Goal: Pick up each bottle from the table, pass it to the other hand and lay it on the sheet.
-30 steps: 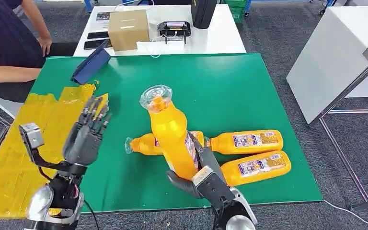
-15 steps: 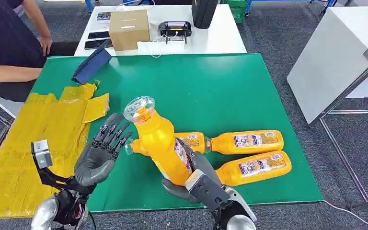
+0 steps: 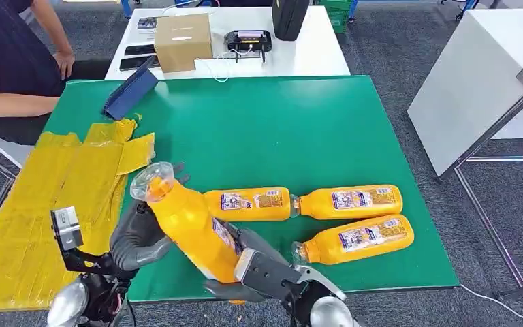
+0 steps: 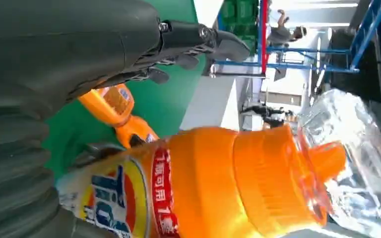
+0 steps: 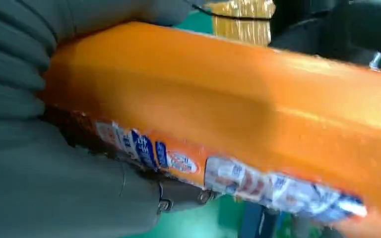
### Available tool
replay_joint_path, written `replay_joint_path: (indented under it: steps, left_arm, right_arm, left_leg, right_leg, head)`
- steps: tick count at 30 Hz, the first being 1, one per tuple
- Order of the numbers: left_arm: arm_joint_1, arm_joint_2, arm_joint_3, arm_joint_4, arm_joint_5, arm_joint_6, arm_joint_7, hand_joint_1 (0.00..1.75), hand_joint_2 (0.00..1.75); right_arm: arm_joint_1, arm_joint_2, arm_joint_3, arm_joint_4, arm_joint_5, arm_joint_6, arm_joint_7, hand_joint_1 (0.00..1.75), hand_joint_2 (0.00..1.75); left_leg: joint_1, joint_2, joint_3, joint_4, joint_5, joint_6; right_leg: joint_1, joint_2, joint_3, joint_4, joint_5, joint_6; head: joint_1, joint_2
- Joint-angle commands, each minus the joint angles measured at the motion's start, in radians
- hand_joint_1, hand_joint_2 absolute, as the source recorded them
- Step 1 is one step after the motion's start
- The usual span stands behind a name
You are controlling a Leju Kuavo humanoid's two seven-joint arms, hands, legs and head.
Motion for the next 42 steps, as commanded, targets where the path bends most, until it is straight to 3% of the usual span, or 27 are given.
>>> replay_joint_path:
  steps: [1,5,6,19,23,24,25,27,31,33,34,37,42]
  left_arm:
    - [-0.069,0.046,-0.102,0.016,-0.055,-0.022,-0.016,0.00,1.75]
    - [-0.112,0.071,-0.139,0.038,-0.098,-0.042,-0.032,0.00,1.75]
    - [-0.120,0.074,-0.142,0.043,-0.109,-0.051,-0.051,1.75,1.75]
    - [-0.143,0.098,-0.165,0.063,-0.139,-0.085,-0.074,1.75,1.75]
    - [-0.139,0.096,-0.143,0.057,-0.198,-0.035,-0.076,1.75,1.75]
    - [-0.137,0.095,-0.124,0.044,-0.286,0.025,-0.081,1.75,1.75]
    - [-0.139,0.096,-0.108,0.033,-0.381,0.085,-0.082,1.75,1.75]
    - [-0.139,0.079,-0.045,0.019,-0.555,0.199,-0.067,1.75,1.75]
    - [-0.189,0.059,0.040,0.023,-0.890,0.347,-0.057,1.75,1.75]
    - [-0.246,0.089,0.054,0.056,-1.194,0.491,-0.027,1.75,1.75]
    - [-0.258,0.093,0.066,0.066,-1.221,0.481,-0.022,1.75,1.75]
    - [-0.318,0.149,0.067,0.149,-1.415,0.507,0.005,1.75,1.75]
    - [-0.335,0.212,0.058,0.235,-1.582,0.504,0.020,1.75,1.75]
  right_arm:
    - [-0.151,-0.045,0.140,0.167,-0.062,0.022,0.025,1.75,1.75]
    - [-0.172,-0.054,0.162,0.178,-0.100,0.034,0.027,1.75,1.75]
    - [-0.177,-0.056,0.169,0.182,-0.101,0.034,0.027,1.75,1.75]
    - [-0.164,-0.081,0.167,0.195,-0.102,0.025,0.017,1.75,1.75]
    - [-0.136,-0.089,0.135,0.171,0.007,-0.040,0.010,1.75,1.75]
    - [-0.113,-0.090,0.107,0.140,0.135,-0.105,0.019,1.50,1.75]
    - [-0.093,-0.089,0.084,0.109,0.247,-0.161,0.032,0.00,1.75]
    - [-0.060,-0.140,0.017,0.014,0.377,-0.211,0.115,0.00,1.75]
    - [-0.021,-0.104,-0.113,-0.044,0.553,-0.207,0.120,0.00,1.75]
    - [-0.053,-0.114,-0.153,-0.042,0.665,-0.245,0.113,0.00,1.75]
    - [-0.064,-0.120,-0.167,-0.040,0.696,-0.240,0.090,0.00,0.00]
    - [-0.082,-0.132,-0.241,-0.010,0.782,-0.256,0.024,0.00,0.00]
    - [-0.109,-0.168,-0.326,0.086,0.734,-0.160,0.003,0.00,0.00]
  left_leg:
    - [0.001,0.000,0.003,0.000,-0.001,-0.001]
    - [0.001,-0.002,0.002,0.000,0.000,-0.001]
    - [0.001,-0.002,0.002,0.000,0.000,-0.001]
    - [0.001,-0.002,0.003,0.000,0.000,-0.001]
    - [0.001,-0.002,0.003,0.000,0.000,-0.001]
    - [0.001,-0.002,0.002,0.000,0.000,-0.001]
    - [0.001,-0.004,0.003,0.000,0.000,-0.001]
    - [0.001,-0.005,0.002,0.001,-0.001,-0.001]
    - [0.001,-0.005,-0.001,0.003,-0.001,-0.001]
    - [0.001,-0.002,-0.002,0.002,0.000,-0.001]
    - [0.001,-0.004,-0.002,0.002,0.000,-0.001]
    - [0.001,-0.003,-0.001,0.001,0.001,-0.001]
    - [0.001,-0.002,0.002,0.000,0.000,-0.001]
  right_leg:
    - [0.001,0.005,0.003,-0.001,0.000,-0.001]
    - [0.000,0.002,0.003,-0.001,0.000,-0.001]
    - [0.001,0.003,0.003,0.000,0.000,-0.001]
    - [0.000,0.002,0.003,-0.001,0.000,-0.001]
    - [0.001,0.003,0.003,-0.001,0.000,-0.001]
    - [0.000,0.001,0.003,-0.001,0.000,-0.001]
    - [0.001,0.001,0.004,-0.001,-0.001,-0.001]
    - [0.001,0.001,0.003,-0.001,-0.001,-0.002]
    - [0.001,0.001,0.001,0.002,-0.001,-0.001]
    - [0.001,0.001,-0.001,0.001,0.000,-0.001]
    - [0.000,0.000,-0.001,0.002,-0.001,-0.001]
    - [0.001,0.001,0.000,0.001,0.000,-0.001]
    - [0.001,0.004,0.003,-0.001,0.000,-0.001]
  head:
    - [0.000,0.000]
    - [0.000,0.000]
    - [0.000,0.000]
    - [0.000,0.000]
    - [0.000,0.000]
    - [0.000,0.000]
    - [0.000,0.000]
    - [0.000,0.000]
    - [0.000,0.000]
    - [0.000,0.000]
    - [0.000,0.000]
    - [0.000,0.000]
    - [0.000,0.000]
